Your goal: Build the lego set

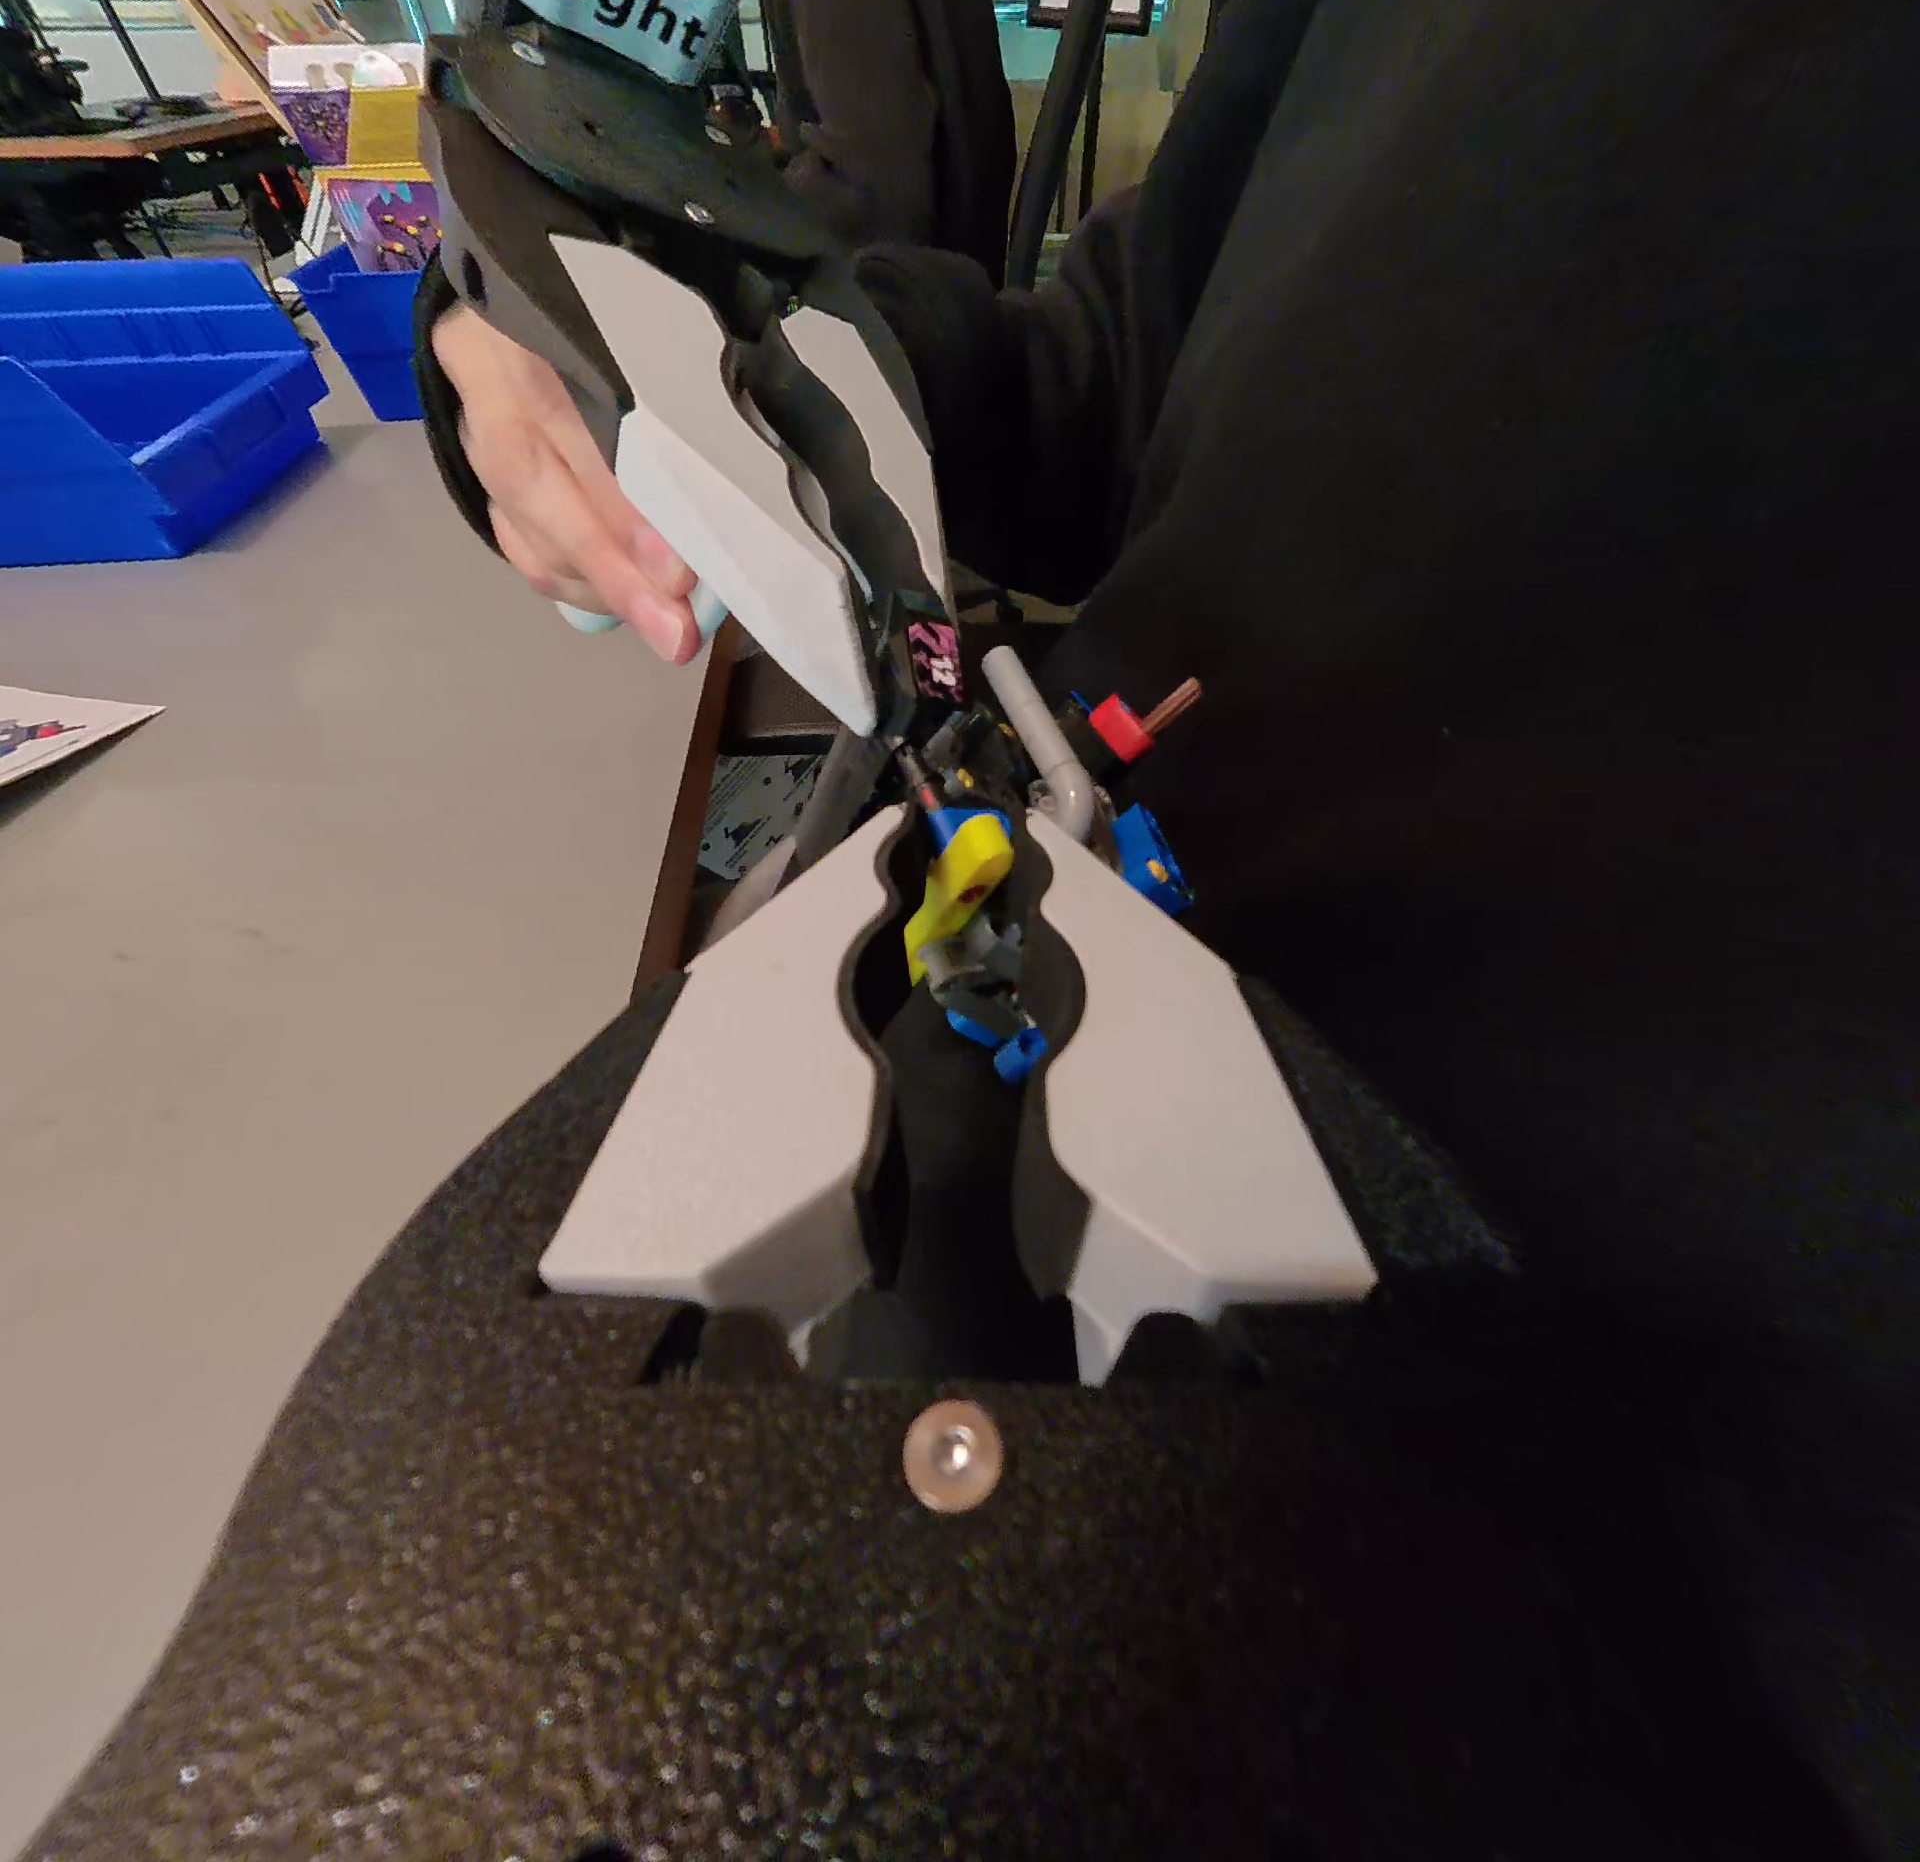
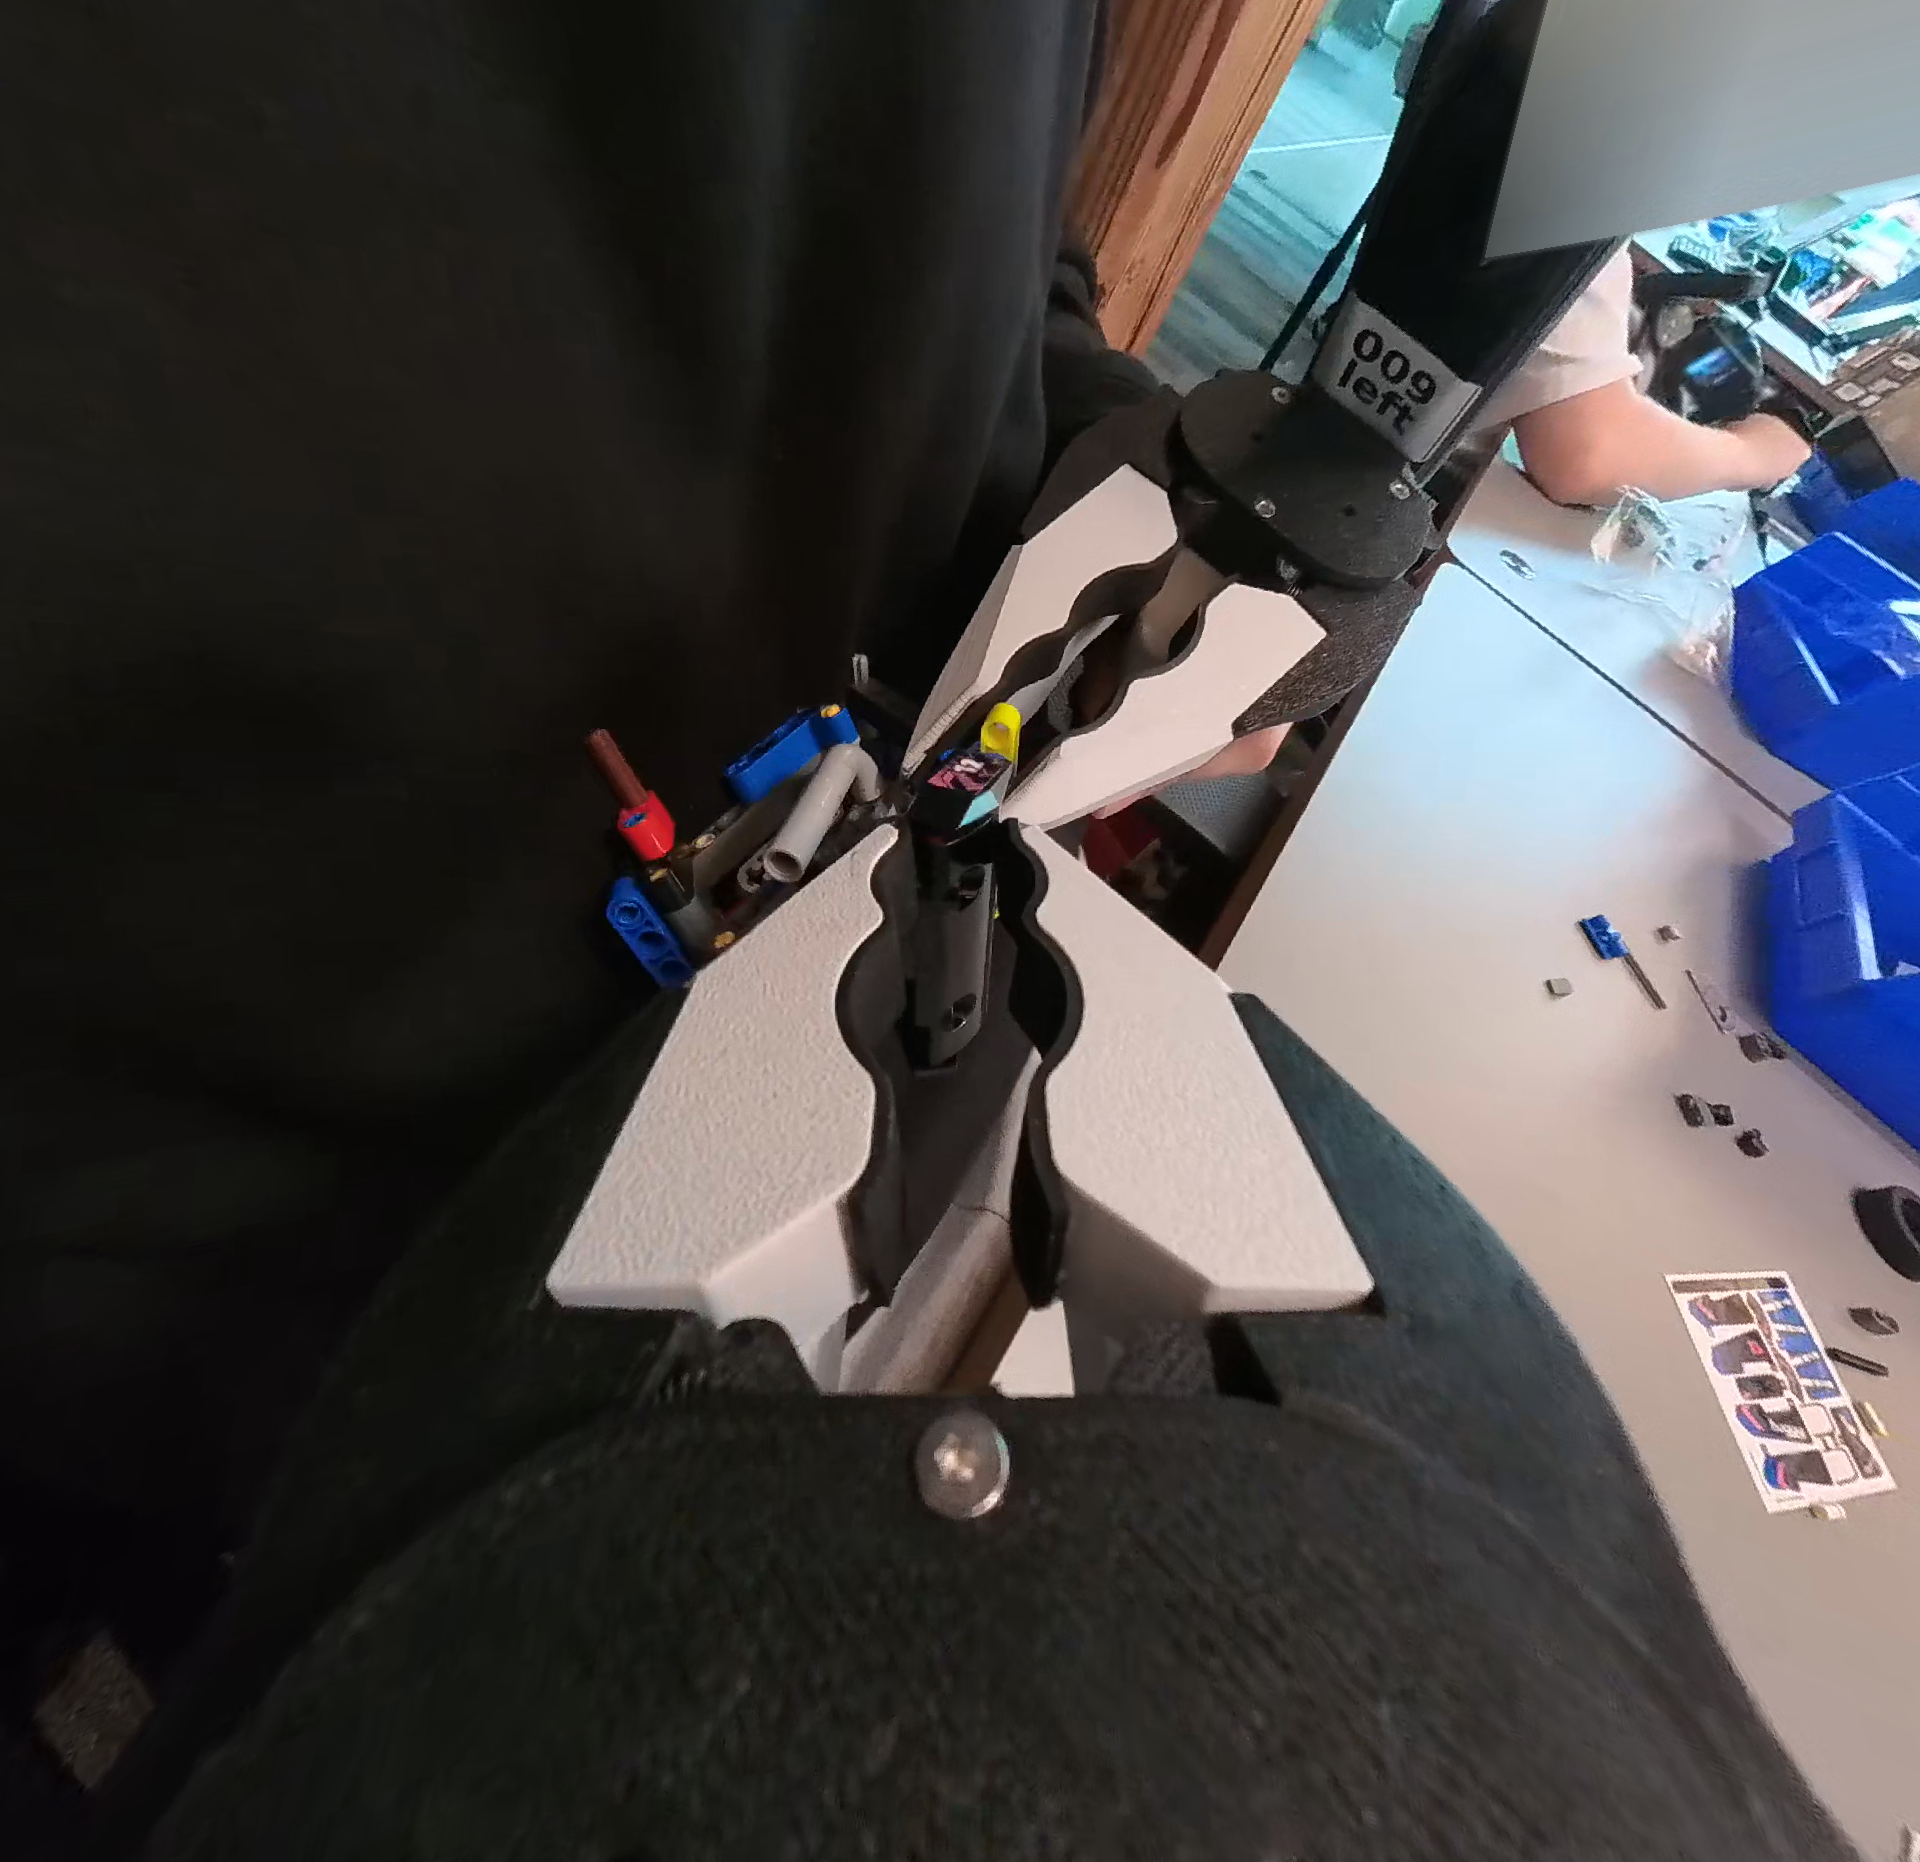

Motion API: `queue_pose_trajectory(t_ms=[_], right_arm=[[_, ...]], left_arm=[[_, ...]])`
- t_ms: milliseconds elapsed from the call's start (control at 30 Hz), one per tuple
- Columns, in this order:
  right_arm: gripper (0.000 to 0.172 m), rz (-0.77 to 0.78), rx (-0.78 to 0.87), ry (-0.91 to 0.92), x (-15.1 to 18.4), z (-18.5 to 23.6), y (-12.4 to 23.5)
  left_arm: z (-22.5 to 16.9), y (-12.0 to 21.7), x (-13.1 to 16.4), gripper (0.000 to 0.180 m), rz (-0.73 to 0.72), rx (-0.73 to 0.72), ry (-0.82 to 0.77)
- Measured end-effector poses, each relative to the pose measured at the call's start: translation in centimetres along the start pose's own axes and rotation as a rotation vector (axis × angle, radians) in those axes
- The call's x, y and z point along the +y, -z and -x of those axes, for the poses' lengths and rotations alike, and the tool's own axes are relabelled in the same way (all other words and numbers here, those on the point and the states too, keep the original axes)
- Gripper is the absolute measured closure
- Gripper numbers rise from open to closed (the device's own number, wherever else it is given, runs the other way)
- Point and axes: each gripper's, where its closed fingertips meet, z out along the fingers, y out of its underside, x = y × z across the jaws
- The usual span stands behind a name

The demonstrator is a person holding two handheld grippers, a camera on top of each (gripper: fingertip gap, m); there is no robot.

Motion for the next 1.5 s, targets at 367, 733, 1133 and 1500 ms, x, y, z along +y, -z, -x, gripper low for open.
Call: queue_pose_trajectory(t_ms=[367,733,1133,1500], right_arm=[[0.158,-0.003,0.052,-0.063,0.4,0.2,-0.2],[0.158,0.056,-0.057,-0.006,0.7,0.3,-0.2],[0.156,0.044,-0.148,-0.006,0.9,0.4,-0.7],[0.155,-0.012,0.018,-0.078,0.6,-0.7,-0.4]], left_arm=[[0.0,-0.2,0.2,0.167,-0.002,0.002,0.009],[0.0,-0.5,0.3,0.168,-0.001,0.022,0.027],[0.2,-0.4,0.7,0.168,-0.015,0.028,0.063],[1.0,0.2,0.1,0.167,-0.013,-0.041,0.032]])
